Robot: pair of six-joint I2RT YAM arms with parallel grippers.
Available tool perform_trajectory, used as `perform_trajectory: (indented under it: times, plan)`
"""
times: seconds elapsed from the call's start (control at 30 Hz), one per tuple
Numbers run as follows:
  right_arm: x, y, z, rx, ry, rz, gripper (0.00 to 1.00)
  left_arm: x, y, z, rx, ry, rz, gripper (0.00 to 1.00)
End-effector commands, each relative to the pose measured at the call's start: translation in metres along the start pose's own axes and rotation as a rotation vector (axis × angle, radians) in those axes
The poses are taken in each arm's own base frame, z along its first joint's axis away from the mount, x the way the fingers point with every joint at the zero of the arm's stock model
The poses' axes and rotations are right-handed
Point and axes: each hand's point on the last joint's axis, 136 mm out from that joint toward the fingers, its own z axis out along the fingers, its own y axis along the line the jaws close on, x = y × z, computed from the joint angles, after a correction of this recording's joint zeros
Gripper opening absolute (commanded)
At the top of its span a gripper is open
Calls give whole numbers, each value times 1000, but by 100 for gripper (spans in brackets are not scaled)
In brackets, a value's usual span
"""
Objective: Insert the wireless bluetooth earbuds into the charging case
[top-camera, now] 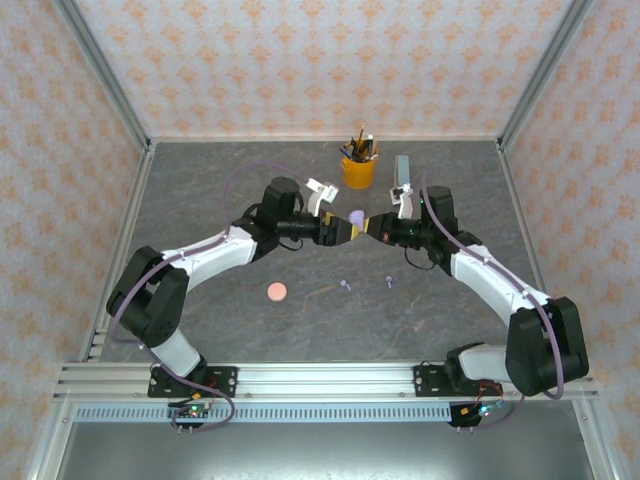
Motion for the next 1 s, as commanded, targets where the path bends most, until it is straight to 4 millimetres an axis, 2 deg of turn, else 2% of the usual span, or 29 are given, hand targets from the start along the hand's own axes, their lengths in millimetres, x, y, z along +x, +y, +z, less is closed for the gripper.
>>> perform_trajectory:
  times: [0.0,0.23,0.27,0.33,0.47,0.57,0.73,0.97]
  plan:
    - [-12,-2,-9,91,-23,-78,0,-34,-12,-34,-93,-53,82,82]
    - [-31,-16,-12,232,-24,-198,0,-51,-6,-74,-382,67,196,93]
    - [-33,-17,-12,243,-28,-216,0,-53,-2,-77,-415,74,211,99]
    - [-38,-19,-12,258,-33,-266,0,-56,6,-85,-490,85,249,100]
    - [-40,-18,-6,265,-4,-367,0,-60,10,-93,-546,121,320,100]
    - [-33,-19,2,268,59,-439,0,-55,6,-92,-519,209,326,100]
    - [-19,-23,7,301,158,-522,0,-23,-3,-70,-304,408,311,93]
    - [-7,-12,4,268,160,-555,0,-10,-25,-55,-57,471,257,87]
